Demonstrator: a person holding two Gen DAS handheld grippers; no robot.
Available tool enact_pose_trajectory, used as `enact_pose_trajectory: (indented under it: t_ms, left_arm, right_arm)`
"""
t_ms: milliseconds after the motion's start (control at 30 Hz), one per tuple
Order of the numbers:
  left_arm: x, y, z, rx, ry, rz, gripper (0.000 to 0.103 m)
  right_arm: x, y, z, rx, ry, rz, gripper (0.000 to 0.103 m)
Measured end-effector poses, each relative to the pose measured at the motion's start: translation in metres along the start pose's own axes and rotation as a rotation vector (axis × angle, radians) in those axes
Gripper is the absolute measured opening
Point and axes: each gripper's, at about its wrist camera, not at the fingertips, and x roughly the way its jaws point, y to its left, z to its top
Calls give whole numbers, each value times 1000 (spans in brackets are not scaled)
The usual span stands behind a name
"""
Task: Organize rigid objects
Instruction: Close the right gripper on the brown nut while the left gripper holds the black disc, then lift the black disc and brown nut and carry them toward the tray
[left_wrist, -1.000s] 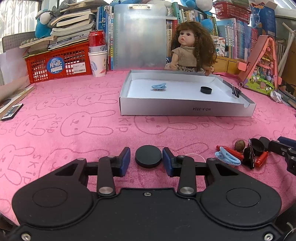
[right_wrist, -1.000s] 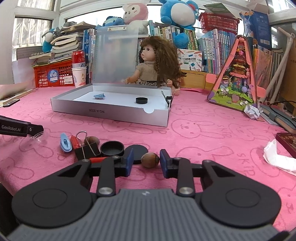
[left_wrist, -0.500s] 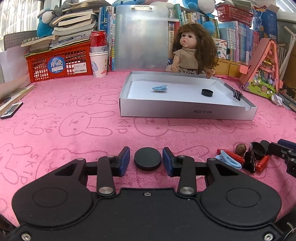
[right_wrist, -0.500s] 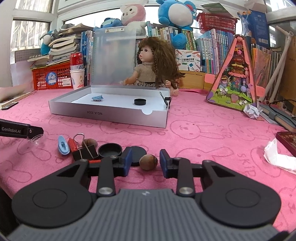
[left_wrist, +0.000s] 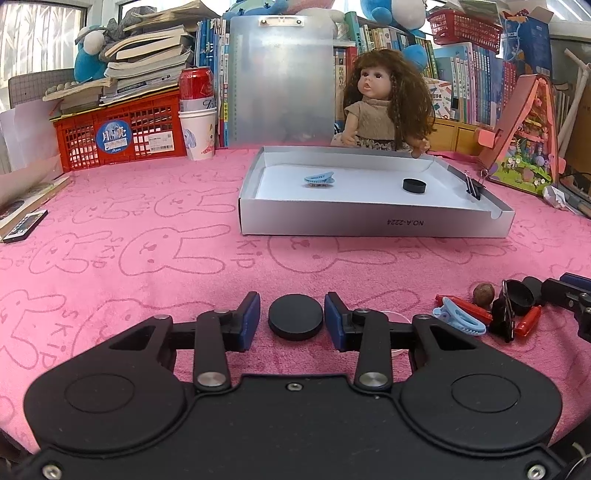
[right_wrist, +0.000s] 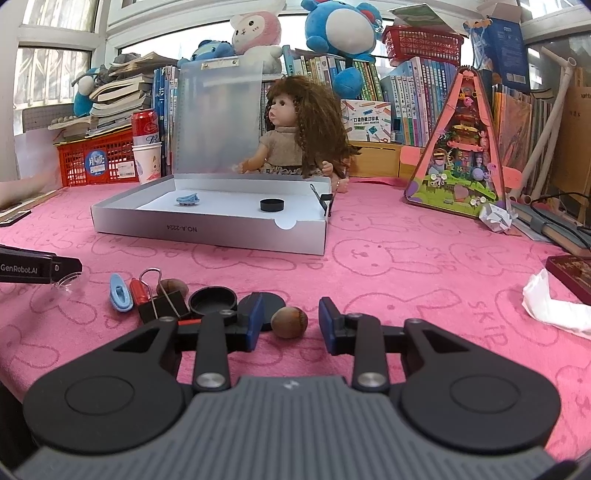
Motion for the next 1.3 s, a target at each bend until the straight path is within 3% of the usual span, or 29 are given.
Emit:
enact_pose_trajectory:
  t_ms: [467, 567, 633, 800, 1300]
  left_arm:
    - [1, 2, 0, -12, -1, -4, 37]
    - [1, 4, 0, -23, -2, -7, 36]
    - [1, 5, 1, -28, -1, 1, 30]
    - [0, 5, 2, -20, 0, 9, 30]
    - [-9, 5, 17, -43, -22, 4, 30]
  right_arm:
    - [-2, 5, -3, -10, 12, 34, 41]
    - [-2, 6, -4, -11, 21, 35, 38]
    - [-3, 6, -4, -7, 19, 33, 36]
    - [-4, 3, -3, 2, 23, 24, 25]
    - [-3, 8, 18, -12, -6, 14, 25]
